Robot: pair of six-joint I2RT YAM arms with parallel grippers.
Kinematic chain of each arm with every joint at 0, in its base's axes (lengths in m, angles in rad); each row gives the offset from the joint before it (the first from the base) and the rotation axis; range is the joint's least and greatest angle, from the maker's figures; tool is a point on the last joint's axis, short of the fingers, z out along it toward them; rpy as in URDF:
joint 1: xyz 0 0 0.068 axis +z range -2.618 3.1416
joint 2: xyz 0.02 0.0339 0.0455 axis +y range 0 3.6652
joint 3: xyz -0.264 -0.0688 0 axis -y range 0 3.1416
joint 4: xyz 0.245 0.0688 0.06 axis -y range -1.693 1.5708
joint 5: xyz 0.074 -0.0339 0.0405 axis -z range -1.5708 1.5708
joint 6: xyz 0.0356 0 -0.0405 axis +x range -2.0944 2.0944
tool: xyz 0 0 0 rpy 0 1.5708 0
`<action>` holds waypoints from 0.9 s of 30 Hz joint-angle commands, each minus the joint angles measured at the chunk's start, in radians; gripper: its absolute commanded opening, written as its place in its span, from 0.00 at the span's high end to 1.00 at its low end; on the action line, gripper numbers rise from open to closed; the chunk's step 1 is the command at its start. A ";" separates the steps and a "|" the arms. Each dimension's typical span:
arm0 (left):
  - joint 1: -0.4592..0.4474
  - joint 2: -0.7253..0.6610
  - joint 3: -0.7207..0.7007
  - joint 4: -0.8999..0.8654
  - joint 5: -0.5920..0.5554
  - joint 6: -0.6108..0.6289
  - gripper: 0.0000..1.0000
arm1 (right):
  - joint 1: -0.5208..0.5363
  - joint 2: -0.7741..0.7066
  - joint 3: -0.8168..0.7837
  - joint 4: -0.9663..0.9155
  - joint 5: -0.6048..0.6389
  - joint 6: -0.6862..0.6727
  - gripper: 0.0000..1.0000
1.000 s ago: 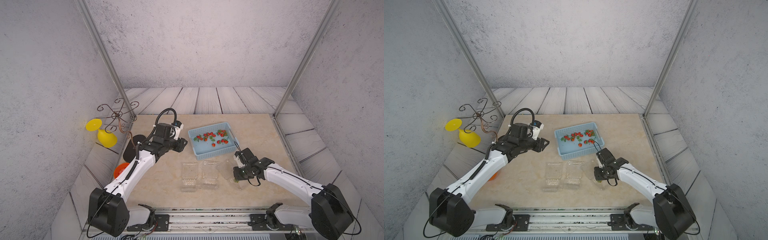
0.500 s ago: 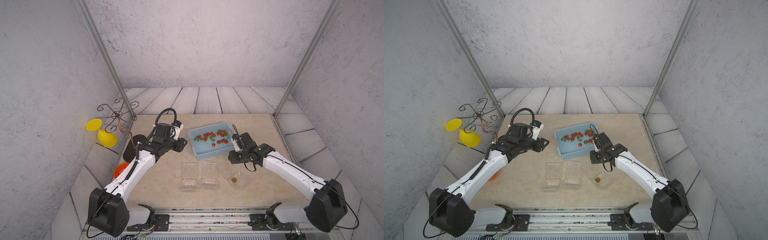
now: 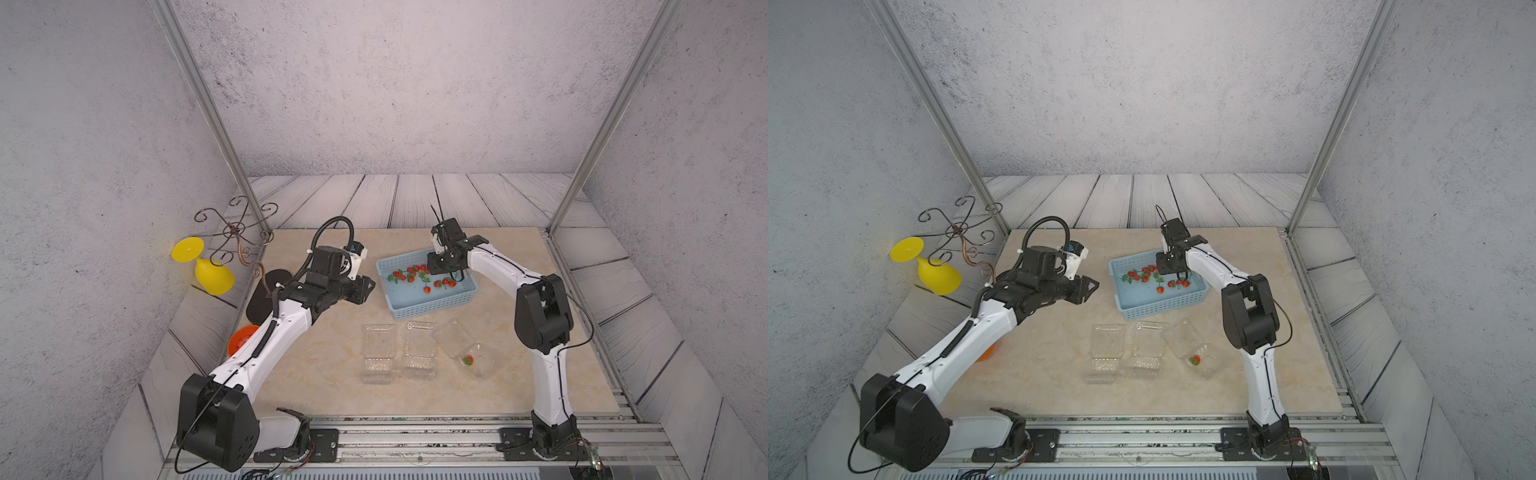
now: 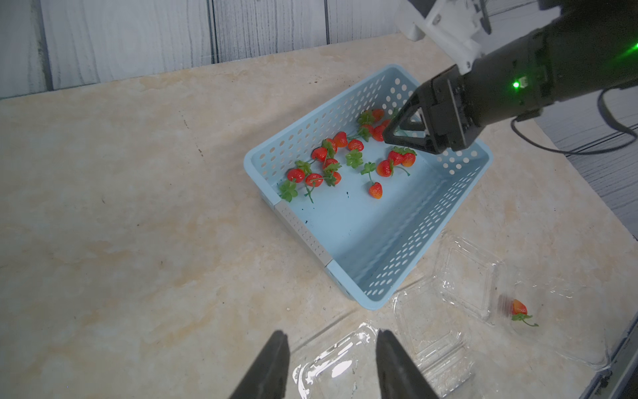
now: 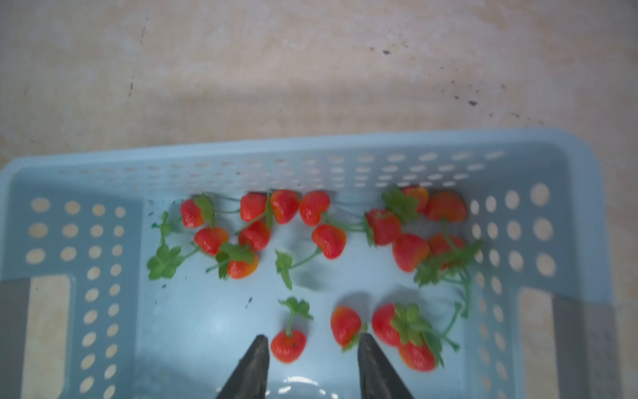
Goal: Pack strawberries into containers
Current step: Pick up the strawberry from the basket.
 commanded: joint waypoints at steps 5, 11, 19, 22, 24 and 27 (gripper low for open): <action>0.000 0.019 0.017 0.000 0.011 0.025 0.55 | 0.007 0.131 0.137 -0.127 -0.088 -0.039 0.56; 0.011 0.032 0.023 0.004 0.026 0.023 0.55 | 0.016 0.171 0.155 -0.163 -0.015 -0.039 0.54; 0.020 0.030 0.026 0.003 0.030 0.022 0.55 | 0.030 0.217 0.178 -0.187 0.017 -0.016 0.54; 0.022 0.028 0.025 0.003 0.031 0.020 0.55 | 0.031 0.228 0.180 -0.187 0.026 -0.002 0.56; 0.022 0.025 0.026 0.002 0.031 0.020 0.55 | 0.031 0.233 0.186 -0.192 0.028 0.004 0.60; 0.022 0.022 0.027 0.001 0.027 0.022 0.55 | 0.031 0.232 0.187 -0.197 0.034 0.012 0.70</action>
